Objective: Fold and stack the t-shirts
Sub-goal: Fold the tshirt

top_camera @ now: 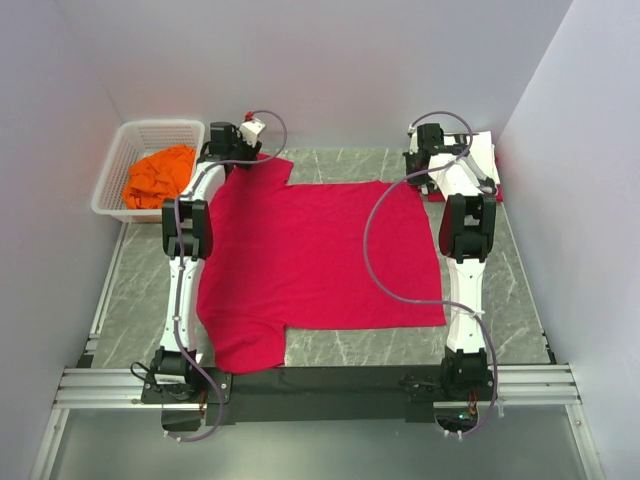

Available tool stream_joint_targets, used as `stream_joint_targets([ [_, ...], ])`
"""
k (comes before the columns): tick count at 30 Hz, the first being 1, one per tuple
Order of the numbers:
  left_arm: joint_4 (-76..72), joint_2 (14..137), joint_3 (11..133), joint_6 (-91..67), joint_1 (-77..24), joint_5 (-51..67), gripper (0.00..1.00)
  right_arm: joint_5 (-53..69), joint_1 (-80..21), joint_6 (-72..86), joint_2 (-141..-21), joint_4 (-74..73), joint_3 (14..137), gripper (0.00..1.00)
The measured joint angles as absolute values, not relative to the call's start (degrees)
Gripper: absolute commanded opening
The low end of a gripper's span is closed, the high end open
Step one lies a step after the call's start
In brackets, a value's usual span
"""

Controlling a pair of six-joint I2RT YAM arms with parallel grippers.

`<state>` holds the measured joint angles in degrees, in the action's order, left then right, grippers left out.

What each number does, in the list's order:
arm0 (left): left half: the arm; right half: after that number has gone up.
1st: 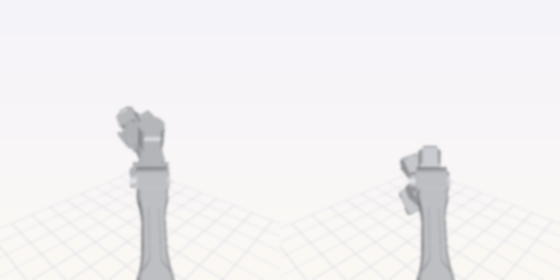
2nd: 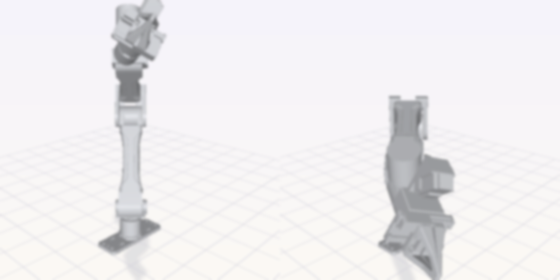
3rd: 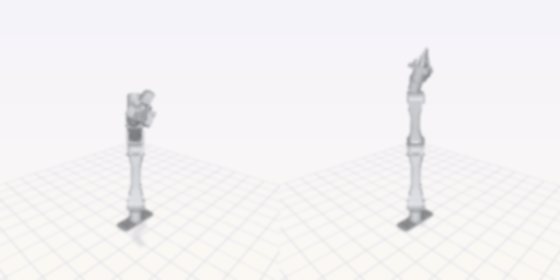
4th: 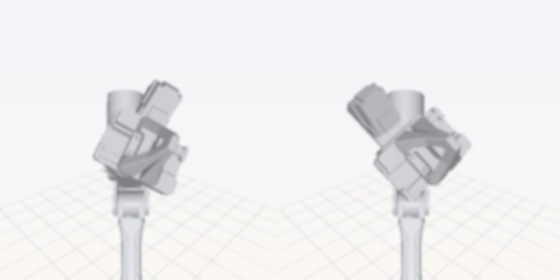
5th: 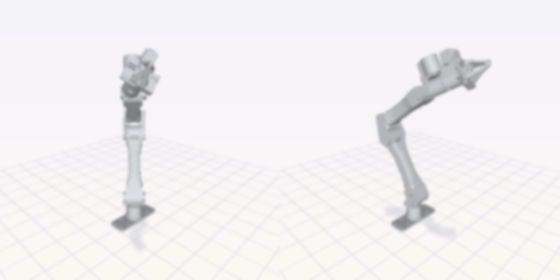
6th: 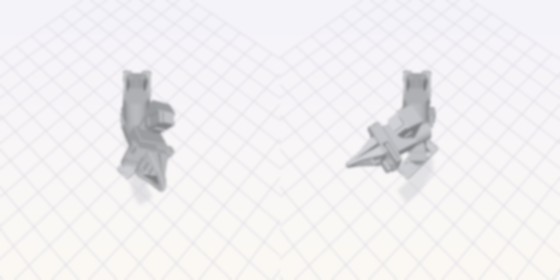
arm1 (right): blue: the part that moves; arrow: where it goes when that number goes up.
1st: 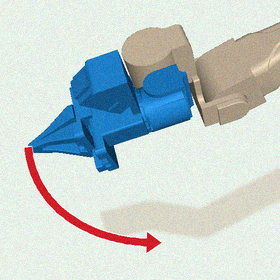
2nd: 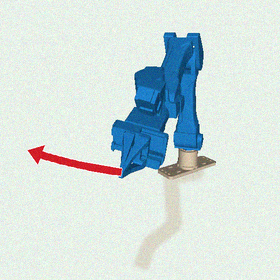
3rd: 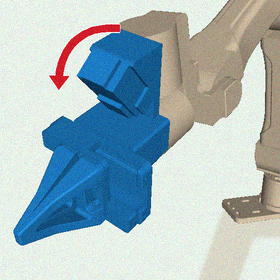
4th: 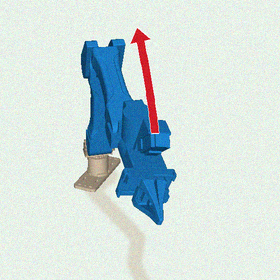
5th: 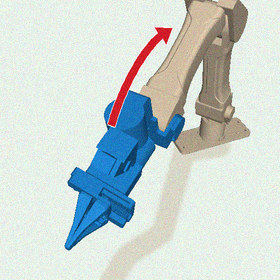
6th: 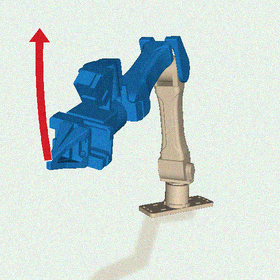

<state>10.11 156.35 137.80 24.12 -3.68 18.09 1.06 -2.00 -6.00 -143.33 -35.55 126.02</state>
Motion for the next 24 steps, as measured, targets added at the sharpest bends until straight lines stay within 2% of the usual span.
stream_joint_targets([
  [2, 10.28, 156.73, 138.08, 25.63, -4.01, 18.28, 0.39, 1.08, -2.00, -6.02, -143.28, -35.59, 126.04, 0.00],
  [9, 11.88, 156.68, 137.80, 31.09, -4.16, 18.13, 0.30, 1.08, -2.00, -6.02, -143.09, -35.68, 126.06, 0.00],
  [13, 12.71, 153.18, 132.25, 34.46, -4.21, 18.15, 0.20, 1.08, -2.00, -6.13, -142.76, -35.79, 126.06, 0.00],
  [16, 14.63, 148.68, 125.84, 36.10, -4.19, 18.72, 0.18, 1.15, -2.00, -6.55, -142.52, -36.14, 126.08, 0.00],
  [17, 15.14, 146.47, 122.76, 36.77, -4.08, 19.16, 0.20, 1.23, -2.00, -6.70, -142.45, -36.25, 126.10, 0.00],
  [20, 14.48, 140.05, 112.42, 37.12, -3.68, 19.66, 0.16, 1.85, -2.00, -7.51, -142.28, -37.36, 126.10, 0.00],
  [22, 20.23, 139.94, 114.76, 36.97, -3.38, 19.92, 0.18, 2.37, -2.00, -8.23, -142.10, -38.48, 126.10, 0.00],
  [24, 25.61, 143.46, 123.13, 36.05, -2.90, 20.95, 0.24, 2.66, -2.00, -9.17, -141.73, -39.11, 125.91, 0.00],
])
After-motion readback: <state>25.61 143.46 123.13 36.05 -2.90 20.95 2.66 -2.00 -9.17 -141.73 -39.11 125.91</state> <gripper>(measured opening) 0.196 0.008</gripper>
